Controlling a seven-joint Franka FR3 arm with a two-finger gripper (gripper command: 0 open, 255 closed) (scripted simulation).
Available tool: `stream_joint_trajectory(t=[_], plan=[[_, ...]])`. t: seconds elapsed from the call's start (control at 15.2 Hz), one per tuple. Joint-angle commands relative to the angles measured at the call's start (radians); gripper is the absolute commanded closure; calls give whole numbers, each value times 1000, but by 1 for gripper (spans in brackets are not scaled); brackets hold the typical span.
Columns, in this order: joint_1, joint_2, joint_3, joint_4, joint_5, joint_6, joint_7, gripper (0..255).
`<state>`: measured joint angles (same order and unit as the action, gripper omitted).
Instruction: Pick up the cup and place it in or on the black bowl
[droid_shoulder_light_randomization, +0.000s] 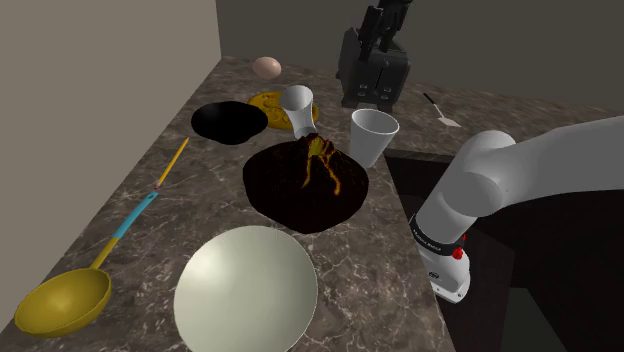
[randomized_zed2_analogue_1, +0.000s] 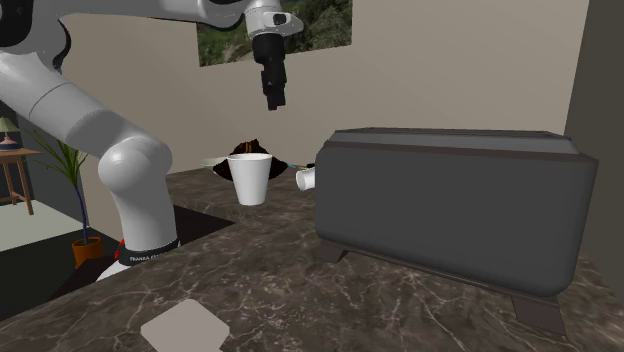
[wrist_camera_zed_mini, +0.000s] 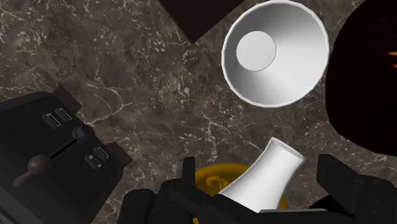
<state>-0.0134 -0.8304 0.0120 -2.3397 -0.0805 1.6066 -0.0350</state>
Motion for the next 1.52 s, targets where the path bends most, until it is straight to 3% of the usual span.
stream_joint_trajectory(t=[0.0, 0.53, 1.06, 1.45], plan=[[0, 0, 0, 0, 0, 0, 0, 0], [-25, 55, 115, -198, 88, 305, 269, 0], [-69, 257, 256, -277, 140, 644, 544, 0], [-79, 311, 268, -310, 133, 733, 557, 0]])
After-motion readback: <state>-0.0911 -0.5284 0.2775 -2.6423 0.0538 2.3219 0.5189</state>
